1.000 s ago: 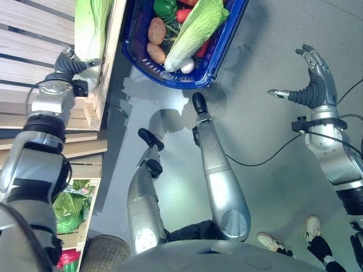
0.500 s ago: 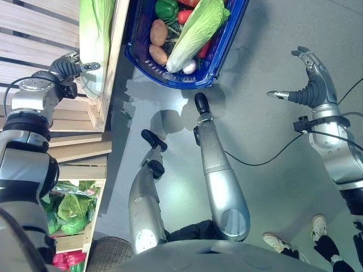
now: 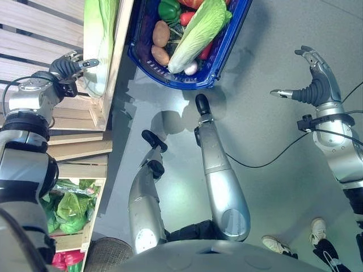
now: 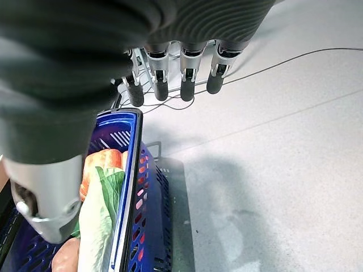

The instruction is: Pick up fruits and vegetables into the basket

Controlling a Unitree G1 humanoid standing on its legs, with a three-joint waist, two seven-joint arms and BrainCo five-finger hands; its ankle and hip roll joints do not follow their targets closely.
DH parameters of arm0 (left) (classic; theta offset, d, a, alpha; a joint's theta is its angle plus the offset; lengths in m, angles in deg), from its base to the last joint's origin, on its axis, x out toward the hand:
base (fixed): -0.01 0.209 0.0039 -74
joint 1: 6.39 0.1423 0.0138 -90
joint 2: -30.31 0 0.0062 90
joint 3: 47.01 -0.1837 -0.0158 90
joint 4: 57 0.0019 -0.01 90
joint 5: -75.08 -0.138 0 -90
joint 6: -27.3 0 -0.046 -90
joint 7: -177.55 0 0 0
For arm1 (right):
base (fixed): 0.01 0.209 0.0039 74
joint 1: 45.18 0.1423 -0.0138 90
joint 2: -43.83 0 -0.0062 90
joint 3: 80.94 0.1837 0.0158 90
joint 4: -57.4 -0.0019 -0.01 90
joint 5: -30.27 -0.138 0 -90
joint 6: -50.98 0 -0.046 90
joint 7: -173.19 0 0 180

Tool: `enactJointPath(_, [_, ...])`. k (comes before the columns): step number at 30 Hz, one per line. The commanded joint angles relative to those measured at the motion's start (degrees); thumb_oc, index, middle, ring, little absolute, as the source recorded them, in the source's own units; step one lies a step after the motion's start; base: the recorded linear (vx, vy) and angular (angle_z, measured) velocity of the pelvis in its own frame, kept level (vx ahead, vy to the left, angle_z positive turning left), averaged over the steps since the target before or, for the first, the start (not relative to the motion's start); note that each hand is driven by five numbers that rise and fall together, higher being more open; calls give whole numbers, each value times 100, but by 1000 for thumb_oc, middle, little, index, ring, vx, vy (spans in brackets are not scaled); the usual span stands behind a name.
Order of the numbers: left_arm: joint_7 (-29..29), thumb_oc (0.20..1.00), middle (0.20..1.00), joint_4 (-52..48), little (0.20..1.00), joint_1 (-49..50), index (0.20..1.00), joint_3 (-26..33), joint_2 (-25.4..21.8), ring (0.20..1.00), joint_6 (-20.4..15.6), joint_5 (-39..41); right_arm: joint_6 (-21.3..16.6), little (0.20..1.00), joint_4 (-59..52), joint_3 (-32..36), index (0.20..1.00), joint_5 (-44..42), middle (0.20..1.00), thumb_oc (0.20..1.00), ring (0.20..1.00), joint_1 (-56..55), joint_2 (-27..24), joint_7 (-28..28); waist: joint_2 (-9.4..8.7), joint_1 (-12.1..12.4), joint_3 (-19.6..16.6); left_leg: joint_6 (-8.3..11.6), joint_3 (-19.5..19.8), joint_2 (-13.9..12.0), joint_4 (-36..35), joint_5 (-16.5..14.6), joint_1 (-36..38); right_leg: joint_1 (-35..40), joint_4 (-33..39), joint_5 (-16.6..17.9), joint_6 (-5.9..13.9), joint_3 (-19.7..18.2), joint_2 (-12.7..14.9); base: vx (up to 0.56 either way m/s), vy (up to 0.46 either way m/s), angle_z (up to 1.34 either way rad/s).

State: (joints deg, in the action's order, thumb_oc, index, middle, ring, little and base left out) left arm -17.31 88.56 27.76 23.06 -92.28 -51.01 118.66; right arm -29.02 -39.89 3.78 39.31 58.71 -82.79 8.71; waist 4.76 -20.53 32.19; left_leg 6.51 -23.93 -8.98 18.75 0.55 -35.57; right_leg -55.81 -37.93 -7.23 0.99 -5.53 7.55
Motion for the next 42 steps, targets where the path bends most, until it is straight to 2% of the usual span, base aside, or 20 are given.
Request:
enactJointPath(1, [-1037, 1000, 1000, -857, 1000, 609, 1000, -133, 1927, 1000, 111, 1297, -73, 1000, -285, -23, 1000, -59, 1000, 1000, 1000, -120, 76, 136, -158, -281, -239, -77, 58, -274, 919, -619, -580, -56, -66, -424, 37, 138, -335, -14, -54, 4])
enactJointPath(4, [-662, 1000, 1000, -903, 1000, 564, 1000, -165, 1995, 1000, -37, 991, -48, 1000, -261, -77, 1000, -42, 1000, 1000, 1000, -60, 117, 152, -172, -269, -239, -82, 78, -272, 914, -620, -566, -41, -73, -416, 38, 156, -339, -10, -50, 4])
enactJointPath(9, [1746, 1000, 1000, -566, 1000, 329, 1000, -119, 1963, 1000, -104, -511, 73, 1000, -237, -160, 1000, -68, 1000, 1000, 1000, 68, 165, 181, -211, -248, -239, -80, 138, -270, 937, -616, -551, 18, -40, -411, 40, 185, -337, -12, -46, 3])
enactJointPath(12, [2760, 1000, 1000, -278, 1000, 106, 1000, -63, 1866, 1000, 272, -1290, 71, 1000, -207, -222, 1000, -76, 1000, 1000, 1000, 81, 270, 284, -268, -231, -239, -82, 184, -286, 969, -627, -577, 42, -20, -418, 46, 214, -342, -33, -88, 4])
enactJointPath(14, [3357, 1000, 1000, 2, 1000, -112, 1000, -208, 1811, 1000, 597, -2208, 48, 1000, -112, -326, 1000, -81, 1000, 1000, 1000, 127, 369, 430, -330, -216, -239, -68, 213, -304, 1004, -632, -614, 54, 0, -414, 42, 250, -355, -48, -116, 1])
enactJointPath(18, [3827, 1000, 1000, 186, 1000, -385, 1000, -516, 1805, 1000, 1150, -3383, 31, 1000, 1, -497, 1000, -136, 1000, 1000, 1000, 220, 417, 607, -379, -223, -239, -29, 211, -341, 1018, -634, -624, 53, 5, -407, 43, 285, -360, -25, -58, -6])
enactJointPath(21, [3703, 1000, 1000, 307, 1000, -584, 1000, -878, 1811, 1000, 1741, -4477, -50, 1000, 124, -617, 1000, -149, 1000, 1000, 1000, 314, 434, 670, -387, -252, -239, 22, 177, -364, 1015, -605, -610, 55, 10, -411, 41, 280, -367, 0, 0, 0])
enactJointPath(26, [3624, 1000, 1000, 534, 1000, -639, 1000, -1044, 1860, 1000, 2070, -4484, -121, 1000, 224, -783, 1000, -164, 1000, 1000, 1000, 388, 461, 789, -404, -282, -239, 69, 124, -403, 1001, -576, -569, 72, 25, -415, 43, 270, -377, 0, 0, 0])
enactJointPath(34, [3473, 1000, 1000, 1098, 1000, -523, 1000, -907, 1894, 1000, 2283, -4599, -92, 1000, 235, -829, 1000, -126, 1000, 1000, 1000, 383, 646, 878, -470, -289, -239, 92, 117, -439, 1060, -605, -616, 63, 26, -411, 45, 287, -408, -15, -45, -5])
enactJointPath(35, [3440, 708, 708, 1142, 708, -501, 708, -881, 1885, 708, 2302, -4589, -91, 1000, 225, -825, 1000, -122, 1000, 1000, 1000, 383, 667, 879, -474, -289, -239, 92, 118, -441, 1059, -610, -619, 61, 24, -409, 44, 289, -416, 0, 0, 0])
enactJointPath(36, [3387, 200, 200, 1208, 200, -499, 200, -869, 1880, 200, 2296, -4575, -105, 1000, 226, -831, 1000, -118, 1000, 1000, 1000, 381, 679, 889, -483, -294, -239, 91, 114, -446, 1064, -614, -625, 57, 20, -410, 42, 289, -418, 0, 0, 0])
enactJointPath(39, [3331, 200, 200, 1326, 200, -457, 200, -813, 1892, 200, 2264, -4289, -117, 1000, 201, -828, 1000, -123, 1000, 1000, 1000, 380, 698, 876, -508, -304, -239, 100, 120, -465, 1089, -614, -640, 51, 4, -415, 44, 293, -428, -4, -11, -1])
enactJointPath(42, [3240, 200, 200, 1432, 200, -410, 200, -580, 1934, 200, 2181, -3613, -79, 1000, 168, -788, 1000, -119, 1000, 1000, 1000, 384, 731, 838, -522, -303, -239, 95, 117, -486, 1109, -624, -648, 46, -20, -430, 44, 308, -427, -7, -16, -2])
